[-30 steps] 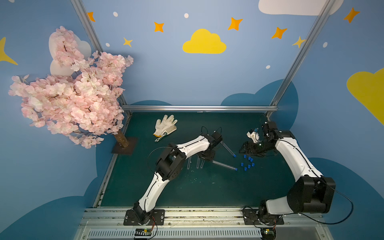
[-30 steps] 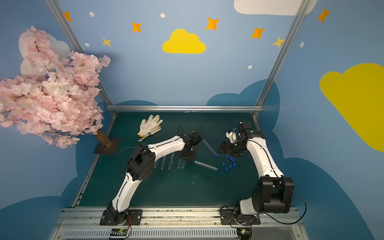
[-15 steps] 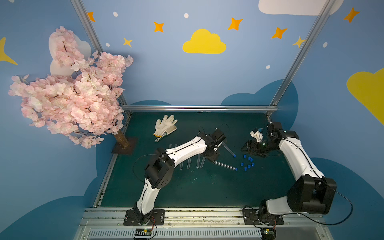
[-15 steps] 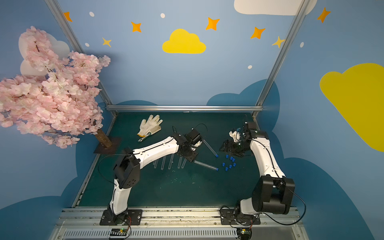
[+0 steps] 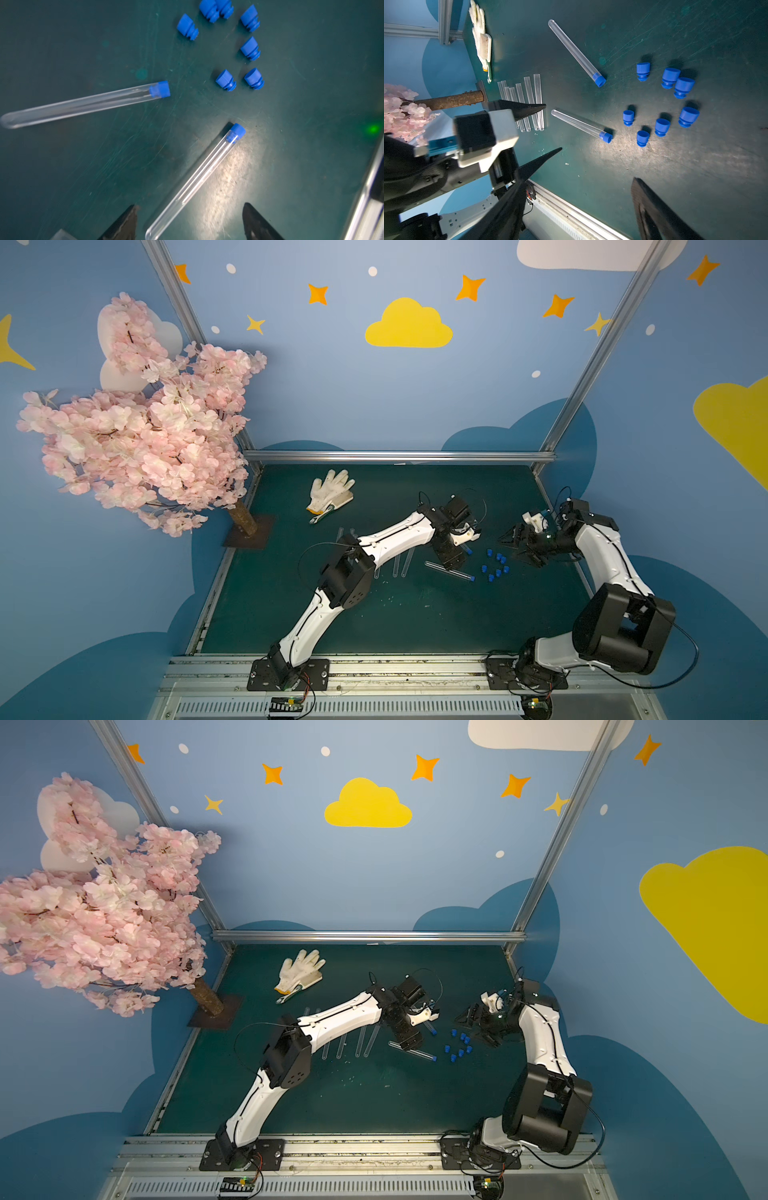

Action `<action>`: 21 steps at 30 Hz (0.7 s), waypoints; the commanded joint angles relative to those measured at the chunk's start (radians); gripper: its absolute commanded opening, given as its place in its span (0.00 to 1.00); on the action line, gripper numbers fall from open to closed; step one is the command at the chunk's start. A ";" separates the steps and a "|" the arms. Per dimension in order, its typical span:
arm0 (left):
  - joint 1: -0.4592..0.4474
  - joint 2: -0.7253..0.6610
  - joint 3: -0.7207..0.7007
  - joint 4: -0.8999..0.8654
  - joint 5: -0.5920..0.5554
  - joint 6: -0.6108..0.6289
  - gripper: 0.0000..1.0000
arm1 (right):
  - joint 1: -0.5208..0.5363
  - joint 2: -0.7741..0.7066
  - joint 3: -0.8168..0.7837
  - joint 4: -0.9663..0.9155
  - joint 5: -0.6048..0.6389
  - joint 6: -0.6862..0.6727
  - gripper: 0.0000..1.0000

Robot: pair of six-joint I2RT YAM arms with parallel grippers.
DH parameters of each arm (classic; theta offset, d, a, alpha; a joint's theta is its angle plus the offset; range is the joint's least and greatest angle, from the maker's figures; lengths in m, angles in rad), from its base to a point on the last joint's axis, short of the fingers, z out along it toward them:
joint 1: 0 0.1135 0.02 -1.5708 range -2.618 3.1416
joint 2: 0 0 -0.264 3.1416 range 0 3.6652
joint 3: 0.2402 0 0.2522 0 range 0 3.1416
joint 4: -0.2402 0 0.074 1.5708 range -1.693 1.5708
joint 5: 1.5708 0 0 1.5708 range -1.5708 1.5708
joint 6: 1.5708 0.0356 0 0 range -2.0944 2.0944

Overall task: Remove stoppers from test tubes
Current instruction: Place the test tube at the center of the board, then move the test tube to the center of the board.

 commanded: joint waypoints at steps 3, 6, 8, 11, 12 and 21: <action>-0.002 0.039 0.034 -0.048 0.009 0.074 0.79 | -0.025 -0.015 0.010 -0.053 -0.017 -0.014 0.80; -0.006 0.064 0.054 -0.044 0.014 0.082 0.78 | -0.032 -0.012 0.019 -0.071 -0.013 -0.020 0.80; -0.010 0.080 0.066 -0.044 0.014 0.086 0.78 | -0.032 -0.011 0.024 -0.079 -0.008 -0.021 0.80; -0.019 0.106 0.084 -0.044 0.029 0.088 0.77 | -0.032 -0.011 0.026 -0.085 -0.005 -0.017 0.80; -0.020 0.111 0.085 -0.041 0.038 0.087 0.77 | -0.034 -0.011 0.025 -0.085 -0.006 -0.014 0.80; -0.060 0.135 0.066 -0.034 0.044 0.100 0.74 | -0.039 -0.012 0.041 -0.102 0.003 -0.015 0.80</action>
